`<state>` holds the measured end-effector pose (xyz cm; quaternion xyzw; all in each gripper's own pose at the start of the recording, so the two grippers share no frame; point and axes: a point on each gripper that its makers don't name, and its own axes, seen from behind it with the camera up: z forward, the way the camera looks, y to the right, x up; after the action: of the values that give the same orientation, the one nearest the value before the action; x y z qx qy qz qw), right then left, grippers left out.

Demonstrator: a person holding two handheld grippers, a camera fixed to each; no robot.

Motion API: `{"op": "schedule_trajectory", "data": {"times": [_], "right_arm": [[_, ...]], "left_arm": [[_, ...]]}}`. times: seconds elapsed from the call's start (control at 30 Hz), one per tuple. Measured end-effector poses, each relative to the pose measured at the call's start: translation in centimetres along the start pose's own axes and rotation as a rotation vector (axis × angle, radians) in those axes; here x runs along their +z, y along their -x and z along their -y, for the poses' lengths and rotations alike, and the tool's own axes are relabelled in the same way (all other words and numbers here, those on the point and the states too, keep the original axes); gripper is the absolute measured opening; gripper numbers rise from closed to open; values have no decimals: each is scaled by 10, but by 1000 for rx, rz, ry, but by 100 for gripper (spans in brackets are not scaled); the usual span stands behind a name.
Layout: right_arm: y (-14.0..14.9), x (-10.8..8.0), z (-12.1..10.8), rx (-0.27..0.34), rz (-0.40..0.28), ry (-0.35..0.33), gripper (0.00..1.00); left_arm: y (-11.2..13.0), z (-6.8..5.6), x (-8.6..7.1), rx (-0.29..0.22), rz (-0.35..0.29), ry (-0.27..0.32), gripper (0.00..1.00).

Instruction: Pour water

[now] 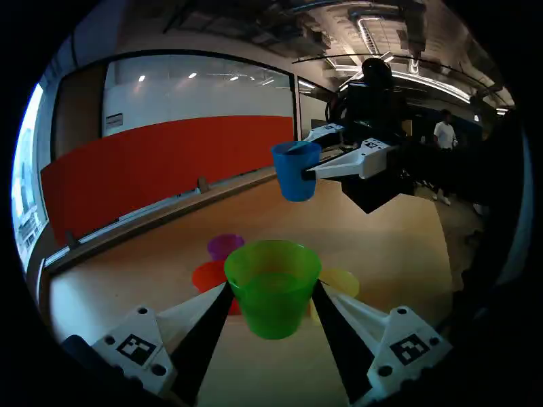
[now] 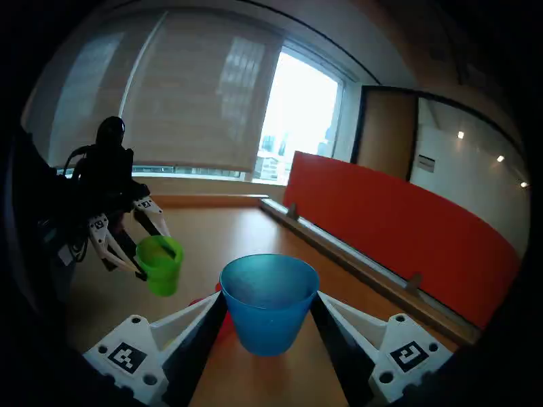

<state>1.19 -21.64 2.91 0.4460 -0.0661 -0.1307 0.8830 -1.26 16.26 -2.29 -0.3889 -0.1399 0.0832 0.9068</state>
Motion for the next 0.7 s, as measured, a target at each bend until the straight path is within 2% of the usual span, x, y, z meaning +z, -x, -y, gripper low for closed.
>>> {"op": "schedule_trajectory", "data": {"times": [0.3,0.7], "right_arm": [[25,7,3,17,42,-24,88],[59,20,7,41,105,-60,88]], "left_arm": [[28,-4,8,-3,60,10,83],[54,-5,16,-17,125,25,83]]}}
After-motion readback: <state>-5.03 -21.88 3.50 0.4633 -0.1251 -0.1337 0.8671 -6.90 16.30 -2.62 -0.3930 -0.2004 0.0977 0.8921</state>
